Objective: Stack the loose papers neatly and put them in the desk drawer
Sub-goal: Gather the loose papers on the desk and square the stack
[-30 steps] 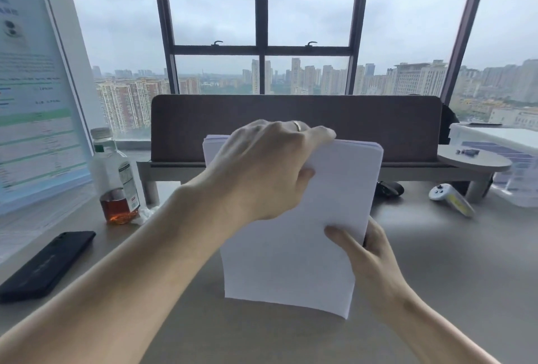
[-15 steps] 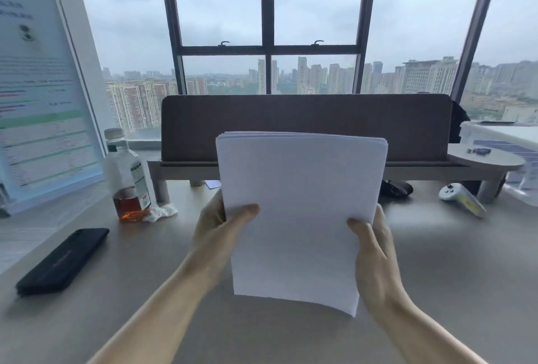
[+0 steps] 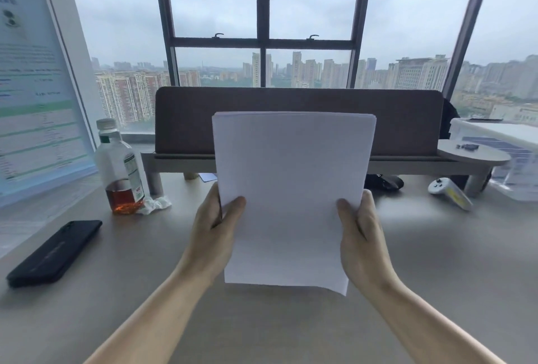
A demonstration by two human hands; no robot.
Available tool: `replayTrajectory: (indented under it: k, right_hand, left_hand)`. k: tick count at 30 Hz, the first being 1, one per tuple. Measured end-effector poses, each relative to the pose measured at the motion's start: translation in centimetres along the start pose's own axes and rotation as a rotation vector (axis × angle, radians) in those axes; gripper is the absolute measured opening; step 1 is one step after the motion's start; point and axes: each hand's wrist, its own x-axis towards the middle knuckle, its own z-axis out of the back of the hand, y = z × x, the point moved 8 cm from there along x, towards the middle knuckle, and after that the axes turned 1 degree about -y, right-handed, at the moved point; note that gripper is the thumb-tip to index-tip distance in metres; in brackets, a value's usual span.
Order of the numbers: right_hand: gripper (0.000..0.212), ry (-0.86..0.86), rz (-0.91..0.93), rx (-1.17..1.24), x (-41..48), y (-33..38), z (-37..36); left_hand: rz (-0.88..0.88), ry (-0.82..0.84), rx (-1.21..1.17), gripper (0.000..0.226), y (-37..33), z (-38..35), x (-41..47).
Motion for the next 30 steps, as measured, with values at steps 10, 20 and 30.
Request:
replayTrajectory:
  k: [10,20,30]
  right_hand:
    - [0.02,0.058,-0.119,0.0,-1.7,-2.2,-0.1]
    - [0.012,0.067,-0.121,0.028,-1.5,-3.5,-0.2]
    - [0.019,0.052,-0.121,-0.016,-1.6,-3.8,-0.4]
  left_hand:
    - [0.132,0.007,0.024,0.026,3.0,0.4,-1.4]
    - [0.151,0.008,-0.045,0.035,3.1,-0.2,-1.4]
    - [0.22,0.092,-0.093,0.037,3.6,-0.2,-1.1]
